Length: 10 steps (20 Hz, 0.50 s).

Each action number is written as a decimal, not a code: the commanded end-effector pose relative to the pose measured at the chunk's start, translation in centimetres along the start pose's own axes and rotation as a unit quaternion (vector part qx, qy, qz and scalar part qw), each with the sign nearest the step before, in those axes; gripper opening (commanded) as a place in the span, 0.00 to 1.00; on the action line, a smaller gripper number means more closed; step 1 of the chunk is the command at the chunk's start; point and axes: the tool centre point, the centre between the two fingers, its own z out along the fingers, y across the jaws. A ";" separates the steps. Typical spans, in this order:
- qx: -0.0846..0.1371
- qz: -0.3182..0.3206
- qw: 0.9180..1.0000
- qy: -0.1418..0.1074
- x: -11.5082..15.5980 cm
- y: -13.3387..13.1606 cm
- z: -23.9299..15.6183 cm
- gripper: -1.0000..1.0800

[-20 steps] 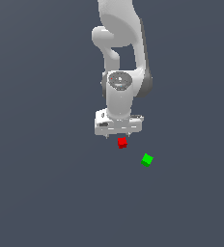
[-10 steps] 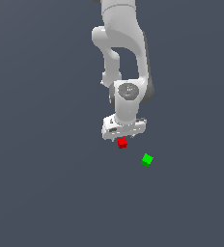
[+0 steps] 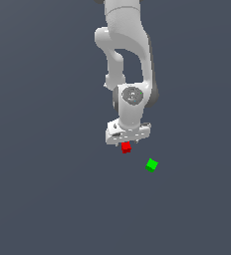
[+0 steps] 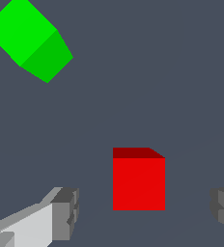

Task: Stack the red cube on top of the green cube.

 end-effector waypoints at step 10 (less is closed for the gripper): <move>0.000 0.000 1.000 0.000 -0.1 0.0 4.3 0.96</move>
